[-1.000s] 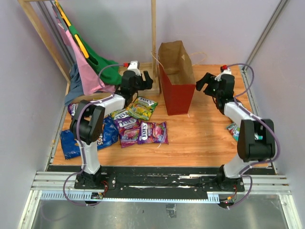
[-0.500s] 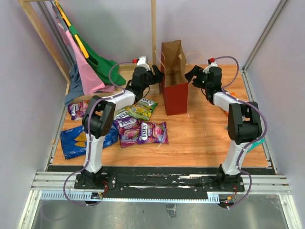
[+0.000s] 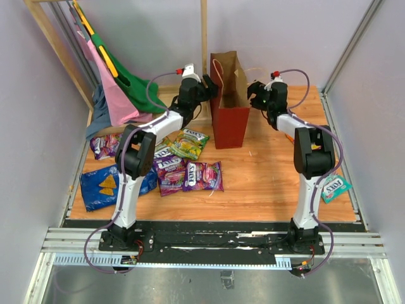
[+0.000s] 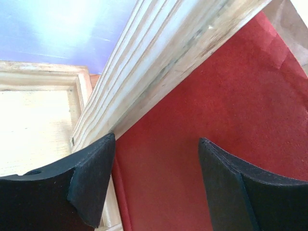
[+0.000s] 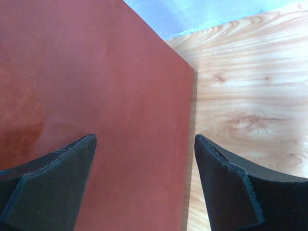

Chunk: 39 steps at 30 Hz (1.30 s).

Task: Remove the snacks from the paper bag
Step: Adjust the paper bag at the center of the board.

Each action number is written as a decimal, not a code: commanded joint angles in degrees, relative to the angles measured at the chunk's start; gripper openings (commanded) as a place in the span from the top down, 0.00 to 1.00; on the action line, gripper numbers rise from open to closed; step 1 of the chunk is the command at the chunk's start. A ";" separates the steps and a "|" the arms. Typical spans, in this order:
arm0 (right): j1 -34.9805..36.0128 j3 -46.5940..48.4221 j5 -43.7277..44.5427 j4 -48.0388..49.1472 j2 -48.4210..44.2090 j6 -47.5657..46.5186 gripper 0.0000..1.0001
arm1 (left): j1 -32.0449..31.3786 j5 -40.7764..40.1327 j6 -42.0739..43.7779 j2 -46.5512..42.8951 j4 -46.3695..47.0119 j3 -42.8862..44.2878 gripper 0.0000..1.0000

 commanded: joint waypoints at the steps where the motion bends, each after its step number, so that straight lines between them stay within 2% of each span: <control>1: 0.95 5.44 -1.43 -1.26 1.21 -0.14 0.16 | 0.28 -1.47 1.76 1.21 -3.11 4.46 0.26; 4: 0.81 6.63 -1.87 -3.94 -0.05 -2.13 0.15 | 0.79 -1.31 2.36 -1.37 -1.85 1.45 0.24; 7: 0.64 3.19 -0.91 -4.63 -4.17 -4.38 0.13 | 1.49 -1.06 3.17 -6.00 0.73 -5.43 0.22; 9: 0.25 -1.33 0.31 -3.45 -7.98 -4.67 0.13 | 1.60 -1.78 4.28 -9.99 3.54 -10.00 0.22; 11: -0.79 -8.55 1.08 1.18 -11.88 -3.17 0.12 | 1.61 -3.02 5.13 -14.36 6.82 -17.38 0.21; 15: -3.66 -20.05 1.17 8.90 -18.97 0.56 0.12 | 1.63 -5.16 7.53 -22.87 10.24 -26.36 0.18; 21: -3.65 -34.19 3.56 8.76 -33.09 -2.29 0.14 | 1.89 -0.73 12.30 -33.51 10.58 -35.86 0.06; 25: -1.73 -44.54 14.09 4.49 -43.28 -3.65 0.13 | 2.04 4.70 14.33 -40.12 12.68 -43.27 0.01; 30: -0.02 -61.41 26.75 11.70 -53.88 0.82 0.14 | 2.24 12.21 21.98 -45.65 10.46 -46.10 0.00; 35: 12.34 -63.81 39.73 10.47 -60.46 -4.88 0.14 | 2.24 8.08 23.44 -50.67 11.54 -50.07 0.00; 39: 19.18 -63.46 46.77 12.70 -59.28 -7.61 0.12 | 2.24 9.89 21.73 -51.12 11.29 -50.23 0.00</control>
